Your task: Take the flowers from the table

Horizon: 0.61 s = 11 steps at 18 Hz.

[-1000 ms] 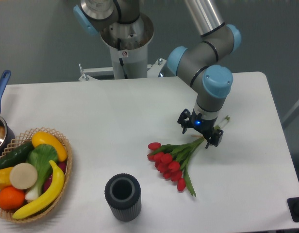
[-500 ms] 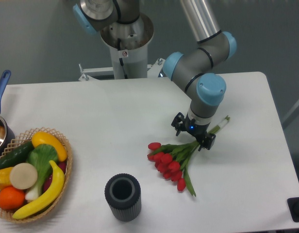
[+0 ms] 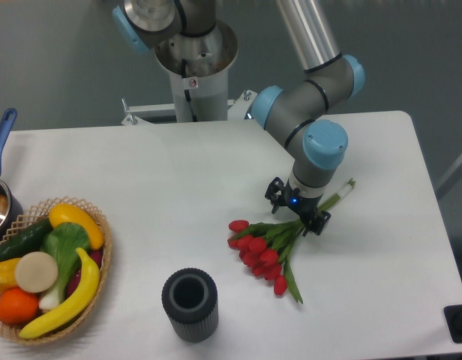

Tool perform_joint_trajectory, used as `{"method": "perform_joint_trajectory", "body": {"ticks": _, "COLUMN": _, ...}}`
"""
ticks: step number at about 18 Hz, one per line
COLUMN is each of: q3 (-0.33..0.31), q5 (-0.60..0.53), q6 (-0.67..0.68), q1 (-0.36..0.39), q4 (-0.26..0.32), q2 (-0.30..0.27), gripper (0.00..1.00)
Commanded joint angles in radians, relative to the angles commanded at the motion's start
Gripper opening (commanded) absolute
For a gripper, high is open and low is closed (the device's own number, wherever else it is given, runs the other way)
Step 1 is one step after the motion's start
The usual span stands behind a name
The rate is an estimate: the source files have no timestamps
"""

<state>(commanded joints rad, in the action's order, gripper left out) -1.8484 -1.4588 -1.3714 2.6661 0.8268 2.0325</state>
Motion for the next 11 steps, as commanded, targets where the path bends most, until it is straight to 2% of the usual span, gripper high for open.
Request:
{"method": "perform_joint_trajectory", "body": {"ticks": 3, "q3": -0.002, "q5": 0.000, "q6": 0.003, "q1": 0.000, "q4": -0.002, "q2": -0.002, "gripper": 0.30}}
{"method": "perform_joint_trajectory", "body": {"ticks": 7, "q3": -0.003, "q5": 0.002, "q6": 0.014, "q1": 0.003, "q4": 0.000, "q2": -0.008, "gripper": 0.17}}
{"method": "perform_joint_trajectory", "body": {"ticks": 11, "q3": 0.009, "q5": 0.008, "q6": 0.044, "q1": 0.009, "q4": 0.003, "q2": -0.029, "gripper": 0.15}}
